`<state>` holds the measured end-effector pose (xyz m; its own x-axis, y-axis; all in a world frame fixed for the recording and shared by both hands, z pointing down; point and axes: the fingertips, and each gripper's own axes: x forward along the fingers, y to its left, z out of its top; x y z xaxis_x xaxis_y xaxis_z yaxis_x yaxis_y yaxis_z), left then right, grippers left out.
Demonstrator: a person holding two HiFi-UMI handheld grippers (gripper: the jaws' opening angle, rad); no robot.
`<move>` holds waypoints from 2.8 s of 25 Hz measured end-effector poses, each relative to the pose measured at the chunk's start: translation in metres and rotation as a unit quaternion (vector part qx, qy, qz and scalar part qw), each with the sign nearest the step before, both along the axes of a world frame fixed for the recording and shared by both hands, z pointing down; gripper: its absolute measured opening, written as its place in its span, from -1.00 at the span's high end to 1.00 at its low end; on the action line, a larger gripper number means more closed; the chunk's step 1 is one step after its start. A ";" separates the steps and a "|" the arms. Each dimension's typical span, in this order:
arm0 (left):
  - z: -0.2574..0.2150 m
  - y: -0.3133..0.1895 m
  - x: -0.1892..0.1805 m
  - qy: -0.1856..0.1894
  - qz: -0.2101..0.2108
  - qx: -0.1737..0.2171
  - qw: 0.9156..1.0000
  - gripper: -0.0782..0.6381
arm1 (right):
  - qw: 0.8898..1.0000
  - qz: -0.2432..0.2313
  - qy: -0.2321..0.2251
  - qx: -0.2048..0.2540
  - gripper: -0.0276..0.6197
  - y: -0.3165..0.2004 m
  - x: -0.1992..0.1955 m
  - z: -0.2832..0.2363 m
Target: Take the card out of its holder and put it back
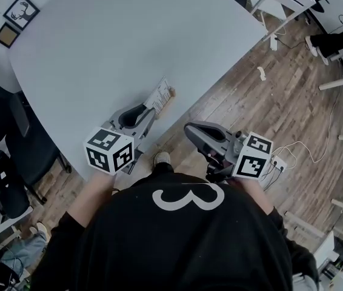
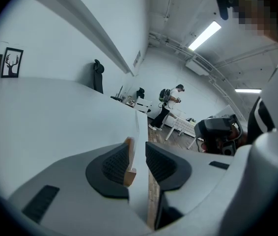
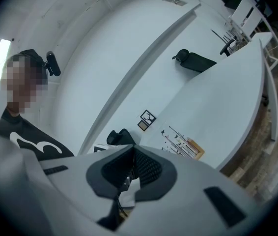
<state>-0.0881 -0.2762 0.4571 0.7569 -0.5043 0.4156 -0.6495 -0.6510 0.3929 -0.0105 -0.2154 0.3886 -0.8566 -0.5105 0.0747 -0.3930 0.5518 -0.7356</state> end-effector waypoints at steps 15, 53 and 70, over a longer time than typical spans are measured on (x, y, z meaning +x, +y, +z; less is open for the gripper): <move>0.011 -0.016 0.019 -0.013 0.006 0.019 1.000 0.52 | 1.000 0.024 0.005 -0.008 0.88 0.000 0.019 0.002; -0.027 -0.016 0.016 -0.041 -0.055 0.086 0.994 0.71 | 1.000 0.024 -0.013 -0.007 0.88 0.037 0.045 -0.009; -0.092 0.042 0.011 0.005 -0.095 0.123 0.988 0.71 | 1.000 -0.008 -0.023 0.010 0.88 0.083 0.055 -0.023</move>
